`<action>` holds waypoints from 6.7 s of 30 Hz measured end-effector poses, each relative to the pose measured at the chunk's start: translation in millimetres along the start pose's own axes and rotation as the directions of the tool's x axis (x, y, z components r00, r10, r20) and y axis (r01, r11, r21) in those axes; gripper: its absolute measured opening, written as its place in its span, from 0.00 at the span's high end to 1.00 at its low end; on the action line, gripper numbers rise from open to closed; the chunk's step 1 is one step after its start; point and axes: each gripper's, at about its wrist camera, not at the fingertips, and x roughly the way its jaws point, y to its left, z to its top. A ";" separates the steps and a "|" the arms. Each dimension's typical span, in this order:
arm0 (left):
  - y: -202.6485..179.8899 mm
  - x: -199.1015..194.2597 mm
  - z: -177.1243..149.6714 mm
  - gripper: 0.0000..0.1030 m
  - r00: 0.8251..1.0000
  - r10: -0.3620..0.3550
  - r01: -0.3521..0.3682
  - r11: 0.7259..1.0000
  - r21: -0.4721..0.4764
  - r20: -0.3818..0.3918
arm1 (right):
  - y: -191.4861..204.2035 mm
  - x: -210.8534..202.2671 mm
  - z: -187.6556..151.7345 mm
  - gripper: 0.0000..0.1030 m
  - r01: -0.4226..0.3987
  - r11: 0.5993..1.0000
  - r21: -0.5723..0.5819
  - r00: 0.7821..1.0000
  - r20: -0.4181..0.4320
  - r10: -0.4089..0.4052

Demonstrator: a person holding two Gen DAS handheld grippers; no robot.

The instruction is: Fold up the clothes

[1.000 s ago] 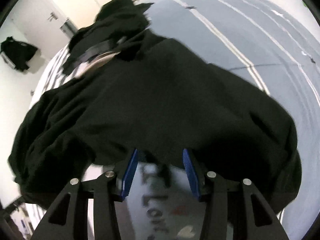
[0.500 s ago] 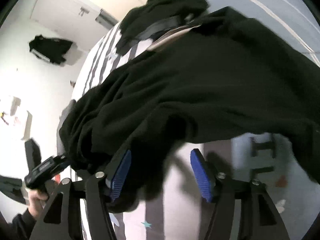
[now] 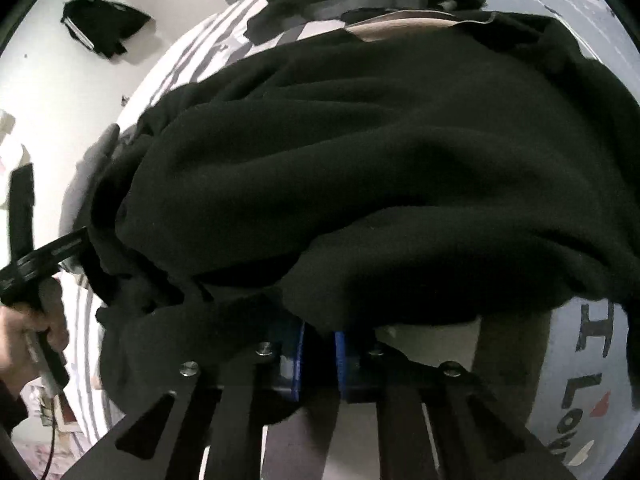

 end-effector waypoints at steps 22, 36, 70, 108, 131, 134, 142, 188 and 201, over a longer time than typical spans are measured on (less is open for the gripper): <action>-19.1 -68.9 -88.5 0.41 0.990 -0.140 0.134 0.980 -0.149 -0.027 | -168.7 -135.3 -95.8 0.80 0.186 0.975 0.124 0.982 -0.042 -0.182; -103.8 -24.1 -118.8 0.85 0.963 -0.242 0.250 0.966 0.059 -0.117 | -117.9 -84.1 -116.4 0.33 0.177 0.976 0.127 0.984 -0.024 -0.176; -45.3 -142.0 -189.0 0.56 0.995 -0.058 0.047 0.992 -0.119 -0.086 | -225.6 -170.7 -128.5 0.56 0.311 0.941 0.133 0.949 0.006 -0.315; -44.4 -2.6 22.6 0.88 0.990 0.141 -0.141 0.989 0.051 -0.008 | -367.4 -199.5 91.1 0.95 0.551 0.735 0.394 0.742 0.171 -0.648; -67.4 44.6 84.5 0.38 0.998 0.033 -0.026 0.992 0.125 -0.058 | -206.8 -67.8 128.8 0.61 0.386 0.923 -0.011 0.921 0.069 -0.384; -63.3 84.2 78.5 0.45 0.982 -0.008 0.034 0.990 0.135 -0.188 | -213.6 -44.8 135.1 0.61 0.373 0.928 0.011 0.928 0.002 -0.373; -75.2 46.0 83.7 0.93 1.000 0.005 -0.003 0.973 0.231 -0.005 | -210.9 -67.6 151.3 0.98 0.342 0.939 0.036 0.936 0.077 -0.344; -49.8 -89.2 -246.8 0.68 0.984 0.010 -0.014 1.000 -0.021 -0.176 | -186.5 -170.8 -112.0 0.69 0.158 0.986 0.044 0.987 0.018 -0.159; -42.2 -96.3 -300.0 0.41 0.992 0.006 -0.026 0.988 -0.155 -0.126 | -188.1 -182.1 -190.2 0.60 0.071 0.996 0.048 0.997 -0.002 -0.071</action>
